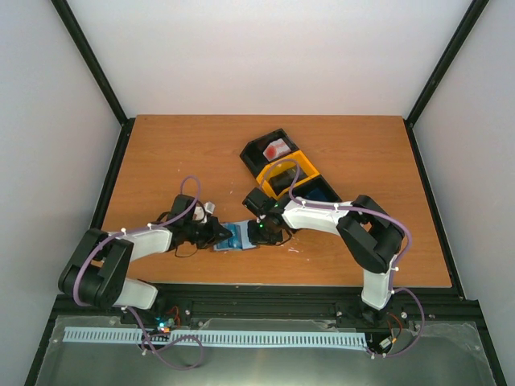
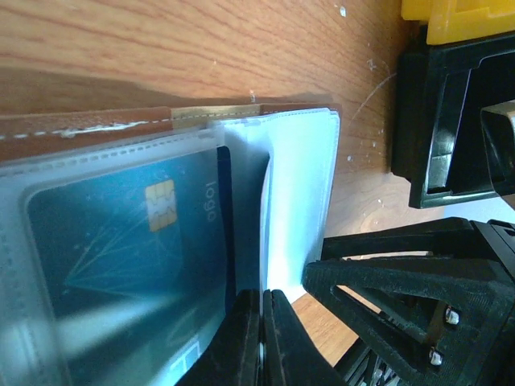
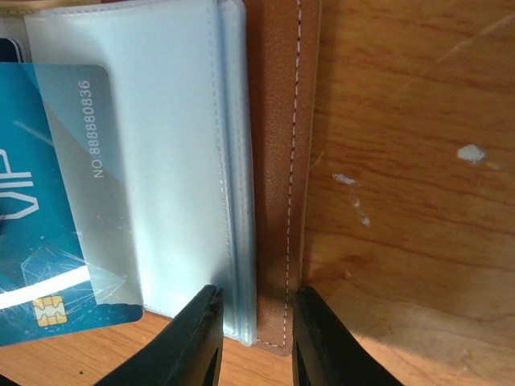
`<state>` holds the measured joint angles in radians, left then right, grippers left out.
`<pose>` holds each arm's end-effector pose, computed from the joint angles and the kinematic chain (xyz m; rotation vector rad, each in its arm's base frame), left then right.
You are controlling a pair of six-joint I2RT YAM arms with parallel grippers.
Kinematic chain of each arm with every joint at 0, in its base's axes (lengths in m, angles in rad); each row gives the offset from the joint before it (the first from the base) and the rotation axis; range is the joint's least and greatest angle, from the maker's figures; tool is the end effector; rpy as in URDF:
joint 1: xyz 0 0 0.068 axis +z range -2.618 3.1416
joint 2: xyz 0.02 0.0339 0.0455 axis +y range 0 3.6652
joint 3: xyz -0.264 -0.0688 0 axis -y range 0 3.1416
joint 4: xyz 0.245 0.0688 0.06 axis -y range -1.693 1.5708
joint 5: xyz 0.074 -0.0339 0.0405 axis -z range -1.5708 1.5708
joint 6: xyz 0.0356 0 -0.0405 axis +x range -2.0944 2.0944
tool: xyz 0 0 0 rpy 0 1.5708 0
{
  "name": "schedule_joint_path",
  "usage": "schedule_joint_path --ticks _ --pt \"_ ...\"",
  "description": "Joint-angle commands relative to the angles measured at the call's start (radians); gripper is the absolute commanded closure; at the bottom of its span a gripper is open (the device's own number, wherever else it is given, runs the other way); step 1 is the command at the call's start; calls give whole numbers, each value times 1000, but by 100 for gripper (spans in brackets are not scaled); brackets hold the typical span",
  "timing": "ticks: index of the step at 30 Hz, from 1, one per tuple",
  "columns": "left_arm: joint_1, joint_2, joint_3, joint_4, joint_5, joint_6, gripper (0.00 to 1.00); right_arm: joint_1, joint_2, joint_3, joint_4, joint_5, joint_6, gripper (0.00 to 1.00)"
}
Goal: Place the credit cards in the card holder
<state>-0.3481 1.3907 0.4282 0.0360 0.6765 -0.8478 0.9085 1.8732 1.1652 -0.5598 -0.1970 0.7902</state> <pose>0.2021 -0.0970 0.1251 -0.3595 2.6875 -1.2889 0.2136 0.2852 0.1478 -0.2255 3.0320 0.5469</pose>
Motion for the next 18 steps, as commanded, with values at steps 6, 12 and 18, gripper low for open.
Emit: schedule_joint_path --ticks 6,12,18 --pt "-2 -38 -30 27 -93 -91 99 3 61 -21 18 -10 6 75" --pt "-3 -54 -69 99 -100 -146 99 3 62 -24 30 -17 8 75" --pt "-6 -21 -63 112 -76 -146 95 3 63 -25 42 -28 9 75"
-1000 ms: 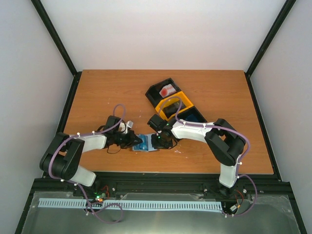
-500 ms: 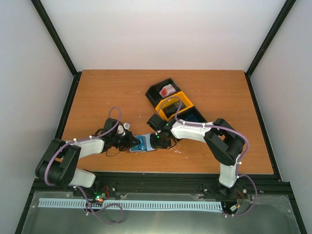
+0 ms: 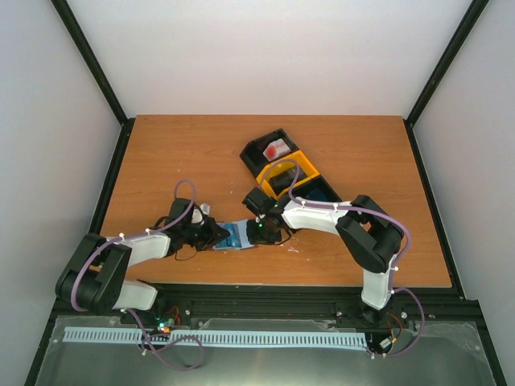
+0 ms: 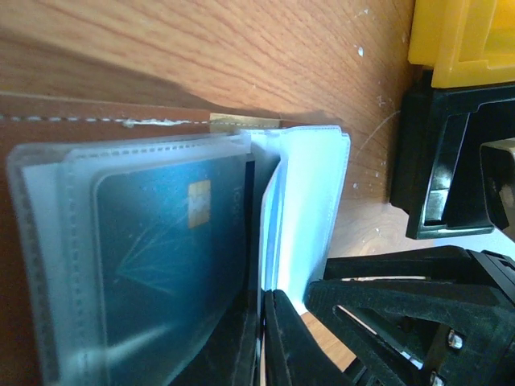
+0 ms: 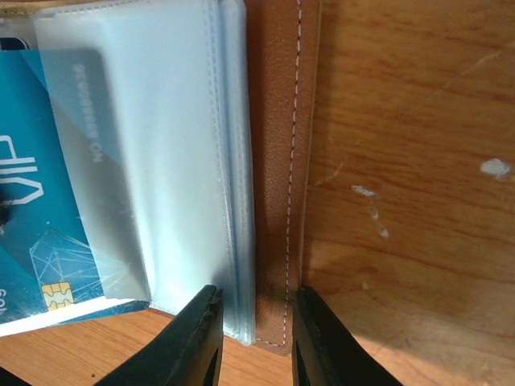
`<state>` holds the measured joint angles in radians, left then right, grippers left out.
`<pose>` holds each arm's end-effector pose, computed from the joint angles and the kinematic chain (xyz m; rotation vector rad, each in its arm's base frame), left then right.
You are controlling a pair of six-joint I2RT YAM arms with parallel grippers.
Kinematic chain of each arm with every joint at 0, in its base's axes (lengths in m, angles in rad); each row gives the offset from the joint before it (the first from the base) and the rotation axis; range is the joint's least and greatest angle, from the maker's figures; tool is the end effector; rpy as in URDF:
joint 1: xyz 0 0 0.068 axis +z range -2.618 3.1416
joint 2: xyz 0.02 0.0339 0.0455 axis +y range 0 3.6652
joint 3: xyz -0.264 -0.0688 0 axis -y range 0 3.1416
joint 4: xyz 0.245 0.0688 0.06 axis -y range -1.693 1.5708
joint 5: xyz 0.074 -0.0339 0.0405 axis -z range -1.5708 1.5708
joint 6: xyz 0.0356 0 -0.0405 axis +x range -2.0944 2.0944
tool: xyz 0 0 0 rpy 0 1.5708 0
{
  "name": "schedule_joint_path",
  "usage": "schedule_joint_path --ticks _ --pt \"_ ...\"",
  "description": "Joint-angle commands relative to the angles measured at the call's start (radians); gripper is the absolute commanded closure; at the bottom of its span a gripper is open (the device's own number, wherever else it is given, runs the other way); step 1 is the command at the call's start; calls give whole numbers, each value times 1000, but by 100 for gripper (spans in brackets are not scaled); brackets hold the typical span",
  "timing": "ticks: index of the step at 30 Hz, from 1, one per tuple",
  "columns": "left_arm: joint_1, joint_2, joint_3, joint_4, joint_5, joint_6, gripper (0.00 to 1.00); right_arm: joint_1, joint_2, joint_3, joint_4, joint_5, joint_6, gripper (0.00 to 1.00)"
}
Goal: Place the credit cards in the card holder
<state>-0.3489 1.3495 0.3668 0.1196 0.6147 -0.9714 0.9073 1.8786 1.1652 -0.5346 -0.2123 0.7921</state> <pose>0.1949 -0.0928 0.1222 -0.5184 2.6311 -1.2711 0.2152 0.2875 0.1469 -0.2270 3.0234 0.5840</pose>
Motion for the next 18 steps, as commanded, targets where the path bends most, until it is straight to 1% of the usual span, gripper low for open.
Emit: schedule_joint_path --ticks 1,4,8,10,13,16,18 --pt "-5 19 2 23 -14 -19 94 4 58 -26 18 -14 9 75" --pt "-8 17 21 -22 -18 -1 88 5 57 -27 22 -15 10 75" --pt "-13 13 81 -158 -50 42 84 5 56 -32 29 -15 15 75" --pt "-15 10 115 -242 -78 59 80 5 56 -35 34 -16 17 75" --pt "-18 4 166 -366 -127 81 68 5 55 -38 39 -15 18 75" --pt "-21 1 201 -443 -154 94 54 5 56 -36 40 -16 17 75" --pt "-25 7 225 -493 -168 102 48 5 59 -35 41 -17 16 75"
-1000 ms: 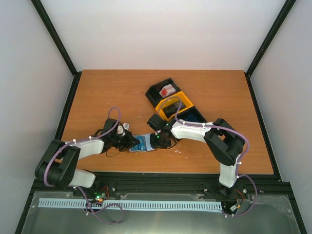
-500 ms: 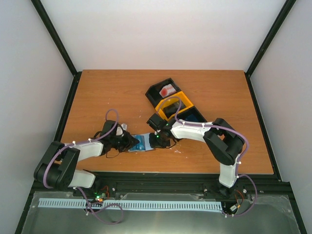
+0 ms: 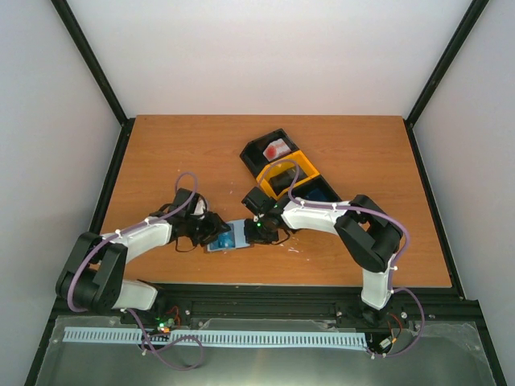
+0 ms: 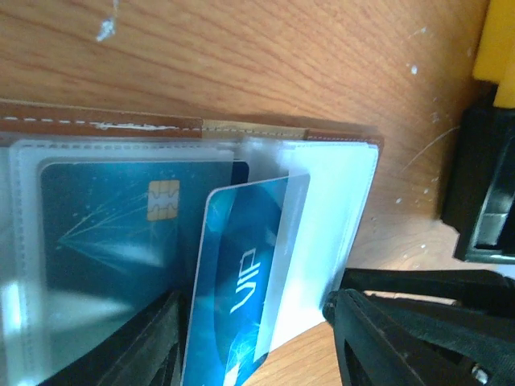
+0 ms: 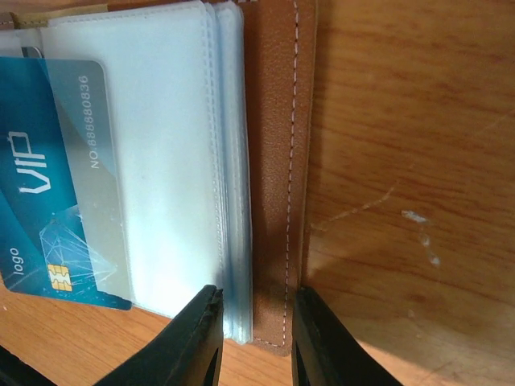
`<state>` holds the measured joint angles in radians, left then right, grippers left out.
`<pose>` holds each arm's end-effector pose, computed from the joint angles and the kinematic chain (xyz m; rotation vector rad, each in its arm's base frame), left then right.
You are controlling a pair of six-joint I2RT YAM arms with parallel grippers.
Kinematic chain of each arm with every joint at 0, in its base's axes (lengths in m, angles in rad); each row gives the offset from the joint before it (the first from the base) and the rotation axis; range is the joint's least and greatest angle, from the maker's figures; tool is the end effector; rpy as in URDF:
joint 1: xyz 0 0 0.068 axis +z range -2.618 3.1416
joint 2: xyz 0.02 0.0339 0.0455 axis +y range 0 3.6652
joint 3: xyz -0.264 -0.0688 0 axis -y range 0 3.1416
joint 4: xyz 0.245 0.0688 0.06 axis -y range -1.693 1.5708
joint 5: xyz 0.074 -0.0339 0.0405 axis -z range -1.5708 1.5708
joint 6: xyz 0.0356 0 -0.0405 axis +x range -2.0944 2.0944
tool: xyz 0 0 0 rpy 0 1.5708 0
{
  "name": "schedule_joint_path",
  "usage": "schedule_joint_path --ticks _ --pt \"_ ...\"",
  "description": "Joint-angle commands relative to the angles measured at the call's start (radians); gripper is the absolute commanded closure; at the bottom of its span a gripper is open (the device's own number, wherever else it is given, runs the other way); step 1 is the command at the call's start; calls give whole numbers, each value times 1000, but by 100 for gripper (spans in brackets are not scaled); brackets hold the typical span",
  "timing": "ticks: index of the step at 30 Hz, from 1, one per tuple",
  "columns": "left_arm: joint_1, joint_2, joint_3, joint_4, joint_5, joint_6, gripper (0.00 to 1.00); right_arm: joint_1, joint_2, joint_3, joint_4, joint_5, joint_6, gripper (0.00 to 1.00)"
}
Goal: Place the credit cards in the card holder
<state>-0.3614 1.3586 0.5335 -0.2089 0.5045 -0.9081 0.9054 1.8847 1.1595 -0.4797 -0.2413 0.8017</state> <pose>0.2076 -0.0969 0.1419 -0.5687 2.7686 -1.0449 0.2177 0.2912 0.1456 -0.2235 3.0028 0.6596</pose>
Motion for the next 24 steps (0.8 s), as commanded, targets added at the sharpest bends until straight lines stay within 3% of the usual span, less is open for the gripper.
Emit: schedule_joint_path --ticks 1,8,13,24 --pt "-15 0 69 -187 -71 42 46 7 52 -30 -14 12 7 75" --pt "-22 7 94 -247 -118 63 45 7 52 -29 -9 10 5 75" --pt "-32 41 85 -202 -79 74 51 6 52 -30 -6 11 4 75" --pt "-42 111 84 -118 1 83 53 6 56 -34 6 -1 3 75"
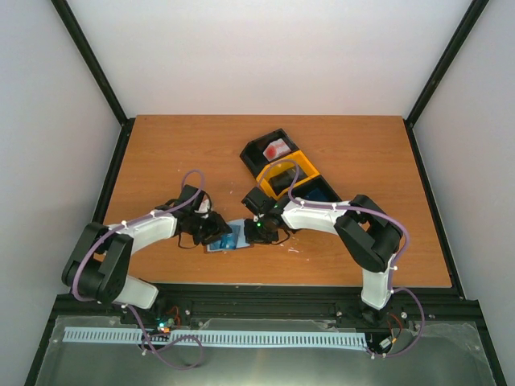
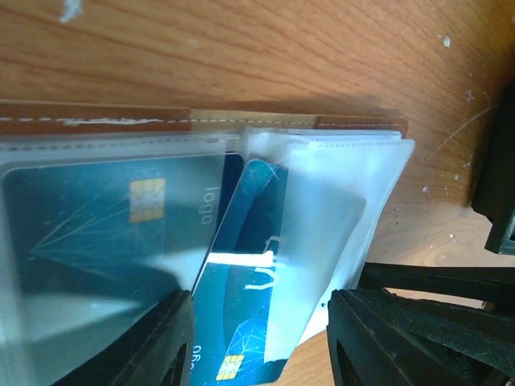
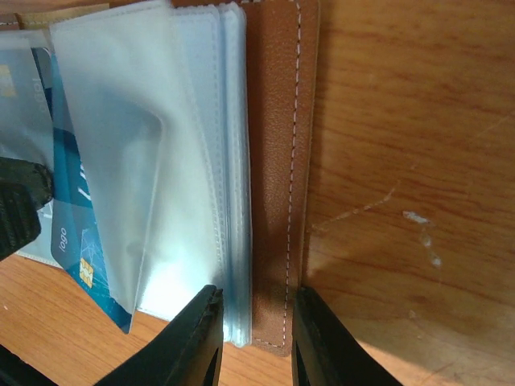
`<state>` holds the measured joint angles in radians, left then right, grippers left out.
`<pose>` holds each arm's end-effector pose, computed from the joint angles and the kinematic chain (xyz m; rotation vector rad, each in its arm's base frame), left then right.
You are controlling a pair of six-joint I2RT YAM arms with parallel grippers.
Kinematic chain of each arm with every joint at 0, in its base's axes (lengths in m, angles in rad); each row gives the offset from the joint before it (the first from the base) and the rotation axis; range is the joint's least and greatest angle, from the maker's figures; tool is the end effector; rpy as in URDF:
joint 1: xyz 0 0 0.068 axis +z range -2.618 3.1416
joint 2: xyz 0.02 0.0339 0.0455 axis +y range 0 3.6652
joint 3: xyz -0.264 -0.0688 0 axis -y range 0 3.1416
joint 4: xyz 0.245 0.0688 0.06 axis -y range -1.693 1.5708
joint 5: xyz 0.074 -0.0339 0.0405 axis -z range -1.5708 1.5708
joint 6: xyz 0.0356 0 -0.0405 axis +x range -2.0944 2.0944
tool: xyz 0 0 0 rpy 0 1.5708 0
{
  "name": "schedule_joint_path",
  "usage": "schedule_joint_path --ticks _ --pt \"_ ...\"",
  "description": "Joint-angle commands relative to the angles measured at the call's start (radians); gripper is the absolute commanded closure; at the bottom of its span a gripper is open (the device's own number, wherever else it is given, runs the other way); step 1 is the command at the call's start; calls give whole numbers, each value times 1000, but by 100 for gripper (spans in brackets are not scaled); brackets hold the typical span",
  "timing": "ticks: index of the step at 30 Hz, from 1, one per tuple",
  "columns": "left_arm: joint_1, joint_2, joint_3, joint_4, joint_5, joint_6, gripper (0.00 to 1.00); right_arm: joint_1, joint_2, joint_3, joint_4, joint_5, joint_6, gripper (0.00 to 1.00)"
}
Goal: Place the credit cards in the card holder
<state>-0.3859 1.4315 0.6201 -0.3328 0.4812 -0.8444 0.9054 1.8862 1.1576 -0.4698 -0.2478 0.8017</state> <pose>0.2154 -0.1053 0.1425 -0.5124 2.8788 -0.9501 0.2179 0.2918 0.1450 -0.2264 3.0002 0.6732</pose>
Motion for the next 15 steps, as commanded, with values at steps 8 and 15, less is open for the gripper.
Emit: schedule_joint_path --ticks 8,15 --pt "-19 13 6 -22 -38 -5 54 6 53 -31 1 7 1 75" --pt "-19 -82 44 -141 -141 1 53 8 6 -21 -20 66 -24 75"
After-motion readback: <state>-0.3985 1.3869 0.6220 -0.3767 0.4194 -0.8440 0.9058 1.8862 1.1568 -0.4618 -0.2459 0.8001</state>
